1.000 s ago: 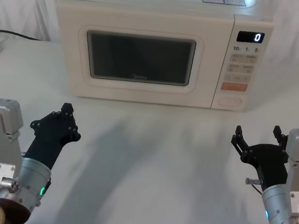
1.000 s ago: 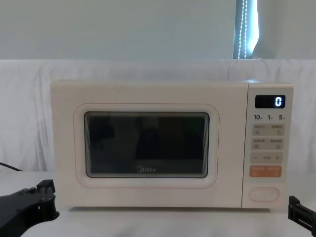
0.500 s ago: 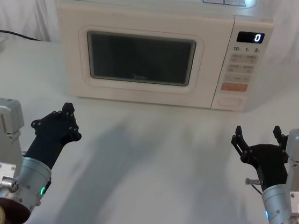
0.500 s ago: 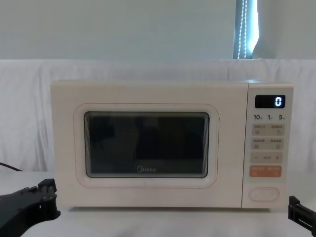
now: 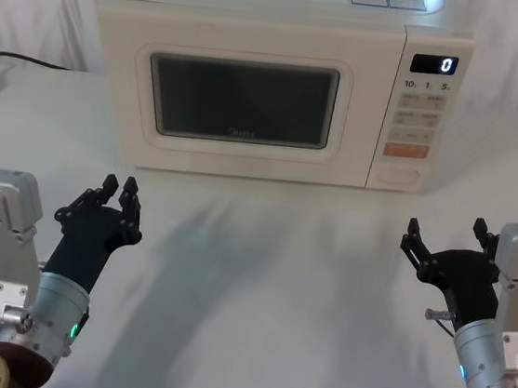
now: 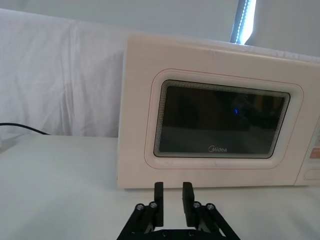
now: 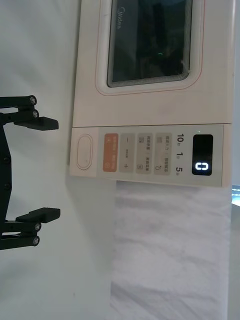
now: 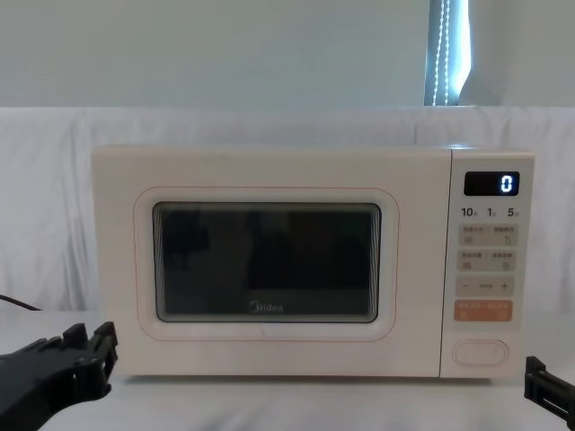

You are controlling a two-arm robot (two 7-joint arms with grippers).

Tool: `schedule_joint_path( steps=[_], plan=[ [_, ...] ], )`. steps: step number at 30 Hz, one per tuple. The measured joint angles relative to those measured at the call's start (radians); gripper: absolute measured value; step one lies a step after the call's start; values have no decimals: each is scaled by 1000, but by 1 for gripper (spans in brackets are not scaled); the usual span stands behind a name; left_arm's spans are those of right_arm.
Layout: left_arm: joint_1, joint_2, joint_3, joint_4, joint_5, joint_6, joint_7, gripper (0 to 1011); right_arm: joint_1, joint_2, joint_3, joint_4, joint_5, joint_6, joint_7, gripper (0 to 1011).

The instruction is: Press the button to open the microwave door with one hand; close the microwave door with the other hand.

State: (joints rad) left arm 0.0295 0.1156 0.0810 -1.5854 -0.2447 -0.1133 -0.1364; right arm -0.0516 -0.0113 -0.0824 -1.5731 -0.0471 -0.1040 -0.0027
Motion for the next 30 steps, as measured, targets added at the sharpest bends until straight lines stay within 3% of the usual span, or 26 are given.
schedule_joint_path(
  steps=[22, 26, 30],
  plan=[
    [0, 0, 0, 1, 0, 0, 0, 917, 0, 0, 0, 0, 0, 0, 0, 1002],
    [0, 0, 0, 1, 0, 0, 0, 1001, 0, 0, 0, 0, 0, 0, 0, 1002],
    [0, 0, 0, 1, 0, 0, 0, 1001, 0, 0, 0, 0, 0, 0, 0, 1002]
  ],
)
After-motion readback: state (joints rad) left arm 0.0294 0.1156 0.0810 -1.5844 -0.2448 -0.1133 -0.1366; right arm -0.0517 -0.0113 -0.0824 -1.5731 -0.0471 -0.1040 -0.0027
